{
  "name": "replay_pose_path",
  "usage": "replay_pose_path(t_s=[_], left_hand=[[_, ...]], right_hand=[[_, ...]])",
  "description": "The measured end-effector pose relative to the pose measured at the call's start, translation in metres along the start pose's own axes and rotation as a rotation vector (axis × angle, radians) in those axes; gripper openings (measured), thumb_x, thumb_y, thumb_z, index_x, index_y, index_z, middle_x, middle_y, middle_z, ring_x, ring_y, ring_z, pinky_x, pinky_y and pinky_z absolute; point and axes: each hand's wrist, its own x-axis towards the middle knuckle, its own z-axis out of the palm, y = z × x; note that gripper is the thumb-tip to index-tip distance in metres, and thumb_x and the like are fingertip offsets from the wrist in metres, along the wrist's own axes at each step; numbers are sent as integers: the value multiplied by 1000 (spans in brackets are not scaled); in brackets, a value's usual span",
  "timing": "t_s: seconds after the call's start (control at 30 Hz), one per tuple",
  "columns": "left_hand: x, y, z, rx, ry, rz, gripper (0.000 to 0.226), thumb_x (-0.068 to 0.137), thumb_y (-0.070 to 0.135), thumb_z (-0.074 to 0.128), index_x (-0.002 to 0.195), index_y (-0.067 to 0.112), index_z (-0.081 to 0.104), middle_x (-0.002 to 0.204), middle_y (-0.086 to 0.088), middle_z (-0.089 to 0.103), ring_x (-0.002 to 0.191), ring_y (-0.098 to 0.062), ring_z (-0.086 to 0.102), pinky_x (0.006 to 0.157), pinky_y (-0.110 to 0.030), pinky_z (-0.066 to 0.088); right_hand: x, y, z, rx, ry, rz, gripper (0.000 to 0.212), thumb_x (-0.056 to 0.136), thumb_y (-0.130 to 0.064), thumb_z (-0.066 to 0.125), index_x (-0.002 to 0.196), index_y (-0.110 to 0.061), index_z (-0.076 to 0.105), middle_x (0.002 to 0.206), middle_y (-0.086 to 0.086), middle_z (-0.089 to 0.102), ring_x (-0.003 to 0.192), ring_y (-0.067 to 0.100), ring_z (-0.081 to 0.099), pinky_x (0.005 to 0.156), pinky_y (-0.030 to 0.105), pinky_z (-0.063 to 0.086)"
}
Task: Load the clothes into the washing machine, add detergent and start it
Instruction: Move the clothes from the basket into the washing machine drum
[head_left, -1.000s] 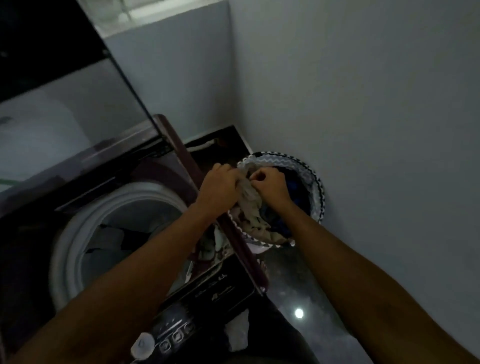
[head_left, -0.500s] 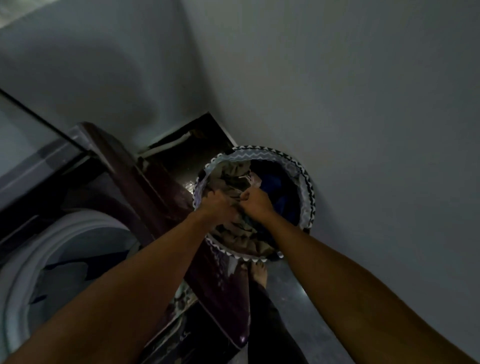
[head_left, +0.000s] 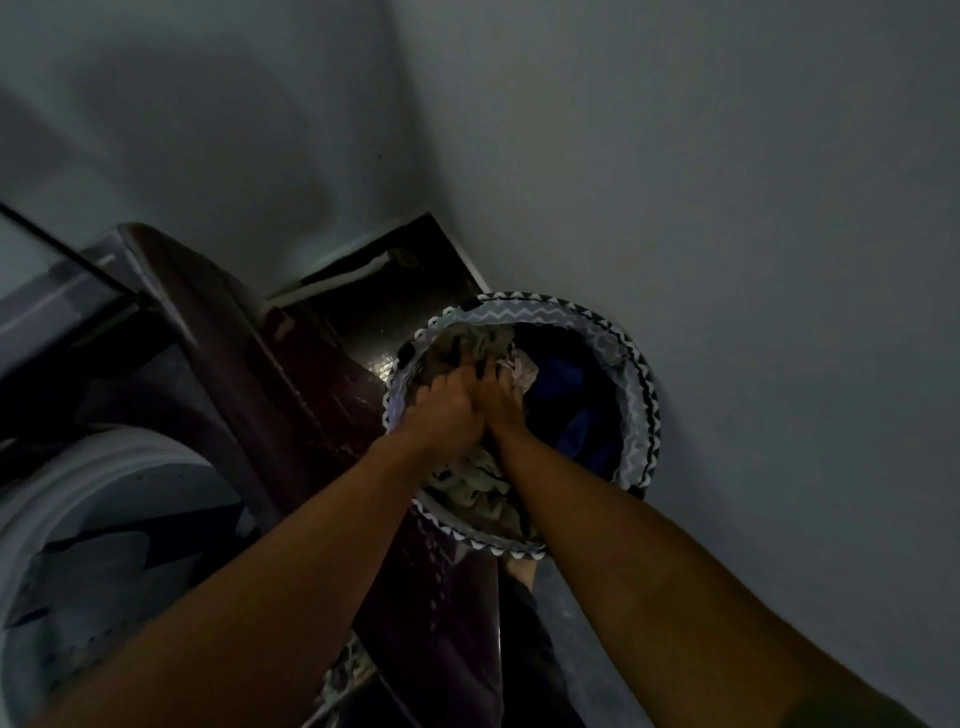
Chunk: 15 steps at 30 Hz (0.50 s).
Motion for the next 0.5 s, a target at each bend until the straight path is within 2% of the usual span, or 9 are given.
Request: replay_pose_path(t_s=[0.07, 0.17, 0.27, 0.37, 0.43, 0.5], left_hand=[[3, 1, 1, -16, 16, 17, 54, 77, 21, 51, 129, 10, 42, 129, -17, 51, 118, -37, 48, 99, -49, 42], [2, 0, 2, 35, 2, 9, 68, 84, 19, 51, 147, 7, 27, 147, -19, 37, 134, -38, 37, 112, -46, 31], [0, -2, 1, 110, 23, 21, 71, 75, 30, 40, 142, 8, 34, 142, -16, 40, 130, -41, 39, 107, -46, 33], [-6, 2, -4, 116, 47, 36, 63, 81, 25, 50, 140, 7, 36, 141, -17, 37, 131, -40, 35, 109, -45, 30], [-9, 4, -7, 26, 108, 41, 66, 80, 29, 45, 141, 7, 37, 142, -18, 37, 133, -39, 34, 111, -45, 29], [-9, 2, -8, -50, 140, 82, 70, 79, 39, 38, 144, 12, 38, 146, -14, 38, 135, -34, 35, 115, -41, 27]], right_hand=[[0, 0, -4, 25, -38, -29, 52, 102, -31, 40, 148, -13, 27, 148, 19, 33, 135, 37, 35, 111, 49, 32], [1, -4, -17, 97, -182, 22, 42, 102, -25, 43, 140, -7, 44, 143, 19, 45, 129, 35, 45, 105, 44, 38], [-1, -9, -25, 193, -58, 63, 32, 99, -23, 45, 123, -8, 59, 129, 18, 58, 116, 34, 56, 94, 42, 46], [-13, -6, -32, 412, 71, 105, 29, 95, -31, 50, 105, -9, 67, 111, 15, 67, 101, 32, 61, 80, 35, 46], [-26, -4, -41, 552, 111, 141, 33, 90, -41, 55, 101, -13, 69, 103, 8, 68, 93, 28, 62, 75, 31, 44], [-38, -3, -52, 629, 149, 155, 34, 89, -42, 59, 105, -14, 70, 97, 1, 65, 88, 22, 58, 75, 29, 42]])
